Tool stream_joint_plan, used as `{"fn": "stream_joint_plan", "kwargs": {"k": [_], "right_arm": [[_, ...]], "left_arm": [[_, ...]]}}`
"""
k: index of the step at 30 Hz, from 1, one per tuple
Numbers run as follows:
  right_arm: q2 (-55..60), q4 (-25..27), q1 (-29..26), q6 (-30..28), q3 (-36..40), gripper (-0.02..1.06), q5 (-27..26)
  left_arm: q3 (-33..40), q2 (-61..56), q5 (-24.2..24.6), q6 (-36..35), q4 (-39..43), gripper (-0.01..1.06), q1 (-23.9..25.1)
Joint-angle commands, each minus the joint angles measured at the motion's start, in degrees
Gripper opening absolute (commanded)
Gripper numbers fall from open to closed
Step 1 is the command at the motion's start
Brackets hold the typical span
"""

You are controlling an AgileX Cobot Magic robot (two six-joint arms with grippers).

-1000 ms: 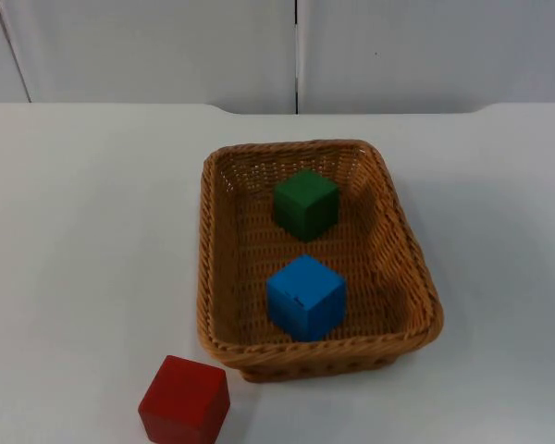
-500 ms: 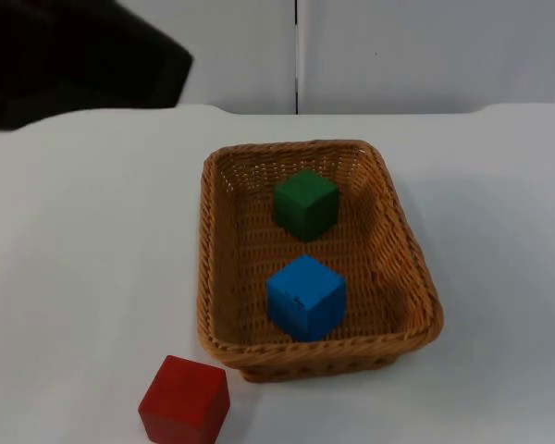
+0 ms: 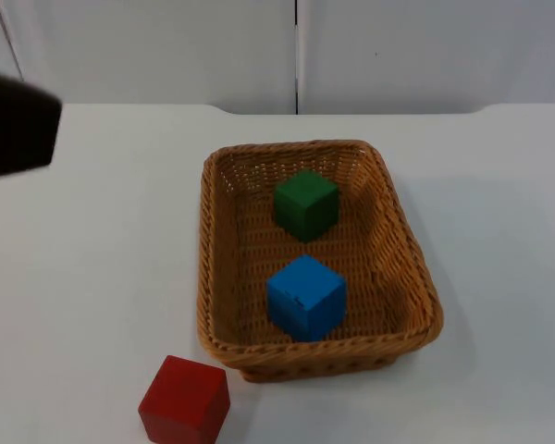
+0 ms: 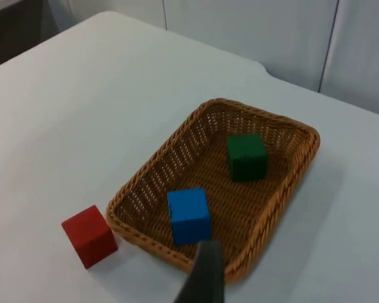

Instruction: Pick up one cube with each hand and place exactly two cubes into the same basket, leaving the remaining cube outside.

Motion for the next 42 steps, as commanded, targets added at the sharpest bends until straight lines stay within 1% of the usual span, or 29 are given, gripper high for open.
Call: {"fn": "stream_joint_plan", "kwargs": {"k": [1,6,7,13,14,16,18,19,20,23,24,25,27,30,31,33,37,40,42], "right_arm": [[-3.87,-0.19,0.31,0.01,1.62,0.71,1.05],[-12.42,-1.32,0.31,0.44,3.4,0.71,8.02],[-12.42,-1.32,0.31,0.44,3.4,0.71,8.02],[-22.41,-4.02,0.31,3.29,3.4,0.71,15.19],[-22.41,-4.02,0.31,3.29,3.4,0.71,15.19],[-25.69,-4.84,0.31,3.63,3.4,0.71,17.17],[-28.31,-4.74,0.31,3.63,3.4,0.71,18.64],[-28.31,-4.74,0.31,3.93,3.4,0.71,19.38],[-28.31,-4.74,0.31,3.93,3.4,0.71,19.38],[-28.31,-4.74,0.31,4.52,3.51,0.71,21.74],[-28.31,-4.84,0.31,4.52,3.95,0.71,22.03],[-28.31,-4.84,0.31,4.52,3.95,0.71,22.03],[-28.31,-5.22,0.31,4.52,4.93,0.71,22.31],[-28.31,-5.34,0.31,4.52,5.97,0.71,22.08],[-28.31,-5.34,0.31,4.52,5.97,0.71,22.08],[-28.31,-6.11,0.31,5.4,5.96,0.71,21.8],[-28.31,-8.56,0.31,6.64,6.11,0.71,22.03],[-28.31,-8.83,0.31,7.06,6.49,0.71,22.6],[-28.31,-8.72,0.31,7.03,6.49,0.71,22.72]], "left_arm": [[1.25,-2.02,0.13,-1.58,0.18,0.69,0.13],[1.81,-6.7,4.04,-1.95,0.18,0.69,0.13],[1.81,-6.7,4.04,-1.95,0.18,0.69,0.13],[1.81,-12.04,7.83,-3.0,0.69,0.69,0.13],[1.81,-12.04,7.83,-3.0,0.69,0.69,0.13],[1.81,-14.21,9.91,-3.23,1.76,0.69,0.13],[1.81,-16.15,12.45,-5.4,3.51,0.69,0.13],[1.81,-17.71,14.15,-6.85,5.12,0.69,0.13],[1.81,-17.71,14.15,-6.85,5.12,0.69,0.13],[1.95,-20.62,17.04,-10.67,10.25,0.69,0.13],[2.34,-21.78,17.14,-12.15,12.2,0.69,0.13],[2.34,-21.78,17.14,-12.15,12.2,0.69,0.13],[3.32,-24.07,17.21,-14.9,15.26,0.69,0.13],[5.04,-27.66,17.97,-18.28,17.59,0.69,0.13],[5.04,-27.66,17.97,-18.28,17.59,0.69,0.13],[5.28,-29.87,19.57,-19.64,18.41,0.69,0.13],[5.16,-34.67,19.84,-20.21,18.61,0.69,0.13],[5.16,-34.67,20.28,-21.67,19.45,0.69,0.13],[5.17,-34.67,24.54,-22.79,20.68,0.69,0.13]]}}
